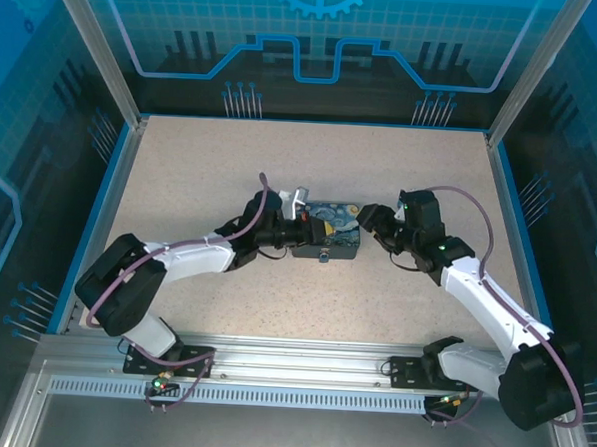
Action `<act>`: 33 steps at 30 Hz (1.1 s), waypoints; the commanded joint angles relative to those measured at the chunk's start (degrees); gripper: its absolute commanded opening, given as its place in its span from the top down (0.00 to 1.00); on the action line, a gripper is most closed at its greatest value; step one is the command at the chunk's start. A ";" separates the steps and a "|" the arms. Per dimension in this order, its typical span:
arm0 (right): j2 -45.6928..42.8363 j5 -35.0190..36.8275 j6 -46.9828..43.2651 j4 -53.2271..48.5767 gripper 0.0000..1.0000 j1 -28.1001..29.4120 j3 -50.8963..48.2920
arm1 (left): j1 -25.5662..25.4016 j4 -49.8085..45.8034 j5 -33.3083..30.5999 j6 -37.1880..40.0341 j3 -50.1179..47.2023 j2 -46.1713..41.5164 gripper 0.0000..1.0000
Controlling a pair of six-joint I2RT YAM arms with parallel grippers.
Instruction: Unlock the padlock with the key
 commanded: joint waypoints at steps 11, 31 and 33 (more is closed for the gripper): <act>5.28 -29.10 -14.24 22.41 0.54 -4.92 -2.45 | 3.07 -18.16 19.55 17.77 12.09 0.92 1.00; 9.01 -37.18 -10.05 33.34 0.65 -5.74 -6.71 | 4.94 -5.89 21.39 11.54 10.80 3.86 1.00; 9.09 -37.32 -9.47 34.39 0.67 -5.67 -7.22 | 5.10 -4.80 21.51 10.83 10.89 4.22 1.00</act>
